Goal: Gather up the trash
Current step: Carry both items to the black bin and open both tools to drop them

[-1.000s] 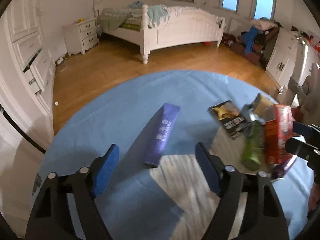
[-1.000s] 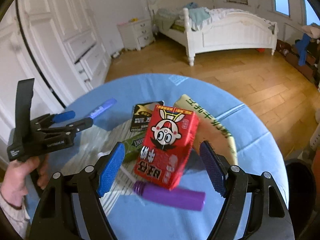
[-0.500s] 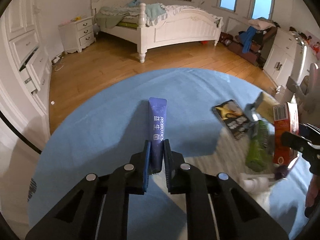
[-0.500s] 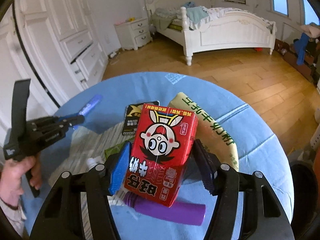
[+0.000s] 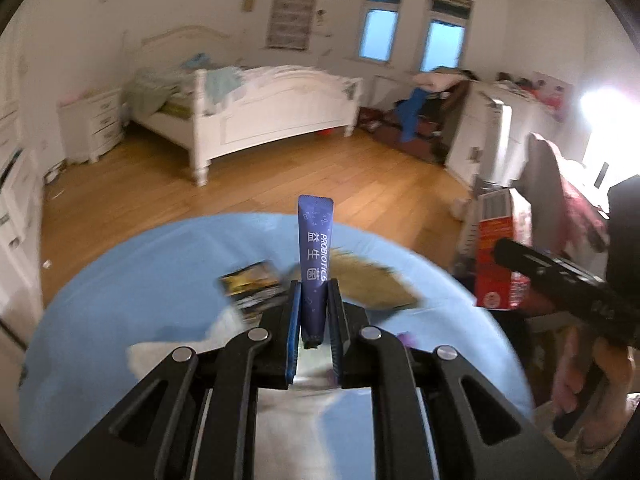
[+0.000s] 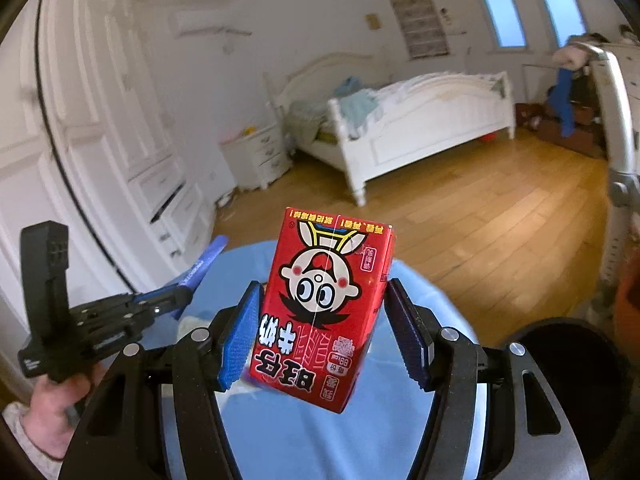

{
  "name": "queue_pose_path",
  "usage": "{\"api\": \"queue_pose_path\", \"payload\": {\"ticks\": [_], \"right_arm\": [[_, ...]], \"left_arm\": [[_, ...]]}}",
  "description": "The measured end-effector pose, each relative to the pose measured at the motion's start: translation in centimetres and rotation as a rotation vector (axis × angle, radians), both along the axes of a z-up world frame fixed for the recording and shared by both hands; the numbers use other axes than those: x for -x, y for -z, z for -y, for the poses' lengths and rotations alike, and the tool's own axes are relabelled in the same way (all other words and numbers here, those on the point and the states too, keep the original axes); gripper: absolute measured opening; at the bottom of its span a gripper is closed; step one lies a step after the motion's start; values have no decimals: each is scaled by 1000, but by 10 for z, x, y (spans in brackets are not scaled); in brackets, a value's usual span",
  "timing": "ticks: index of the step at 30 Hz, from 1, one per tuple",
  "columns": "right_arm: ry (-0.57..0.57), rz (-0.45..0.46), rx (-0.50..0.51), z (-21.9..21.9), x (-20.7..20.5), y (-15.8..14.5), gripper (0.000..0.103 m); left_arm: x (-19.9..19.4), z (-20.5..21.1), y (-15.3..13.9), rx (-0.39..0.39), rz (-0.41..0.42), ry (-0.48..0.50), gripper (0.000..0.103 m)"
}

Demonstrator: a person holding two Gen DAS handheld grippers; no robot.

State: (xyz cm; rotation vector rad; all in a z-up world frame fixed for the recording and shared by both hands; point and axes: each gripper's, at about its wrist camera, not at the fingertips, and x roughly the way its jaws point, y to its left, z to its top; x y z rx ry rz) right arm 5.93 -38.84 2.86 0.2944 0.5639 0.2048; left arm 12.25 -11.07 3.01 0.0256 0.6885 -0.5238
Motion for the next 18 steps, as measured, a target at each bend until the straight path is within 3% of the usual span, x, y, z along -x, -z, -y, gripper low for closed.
{"api": "queue_pose_path", "payload": {"ticks": [10,18], "right_arm": [[188,-17,-25,104,52,19,62],[282,-66,-46,157,73,47,62]], "left_arm": [[27,115,3,2,0,188,14],[47,188,18,-18,-19,307,14]]}}
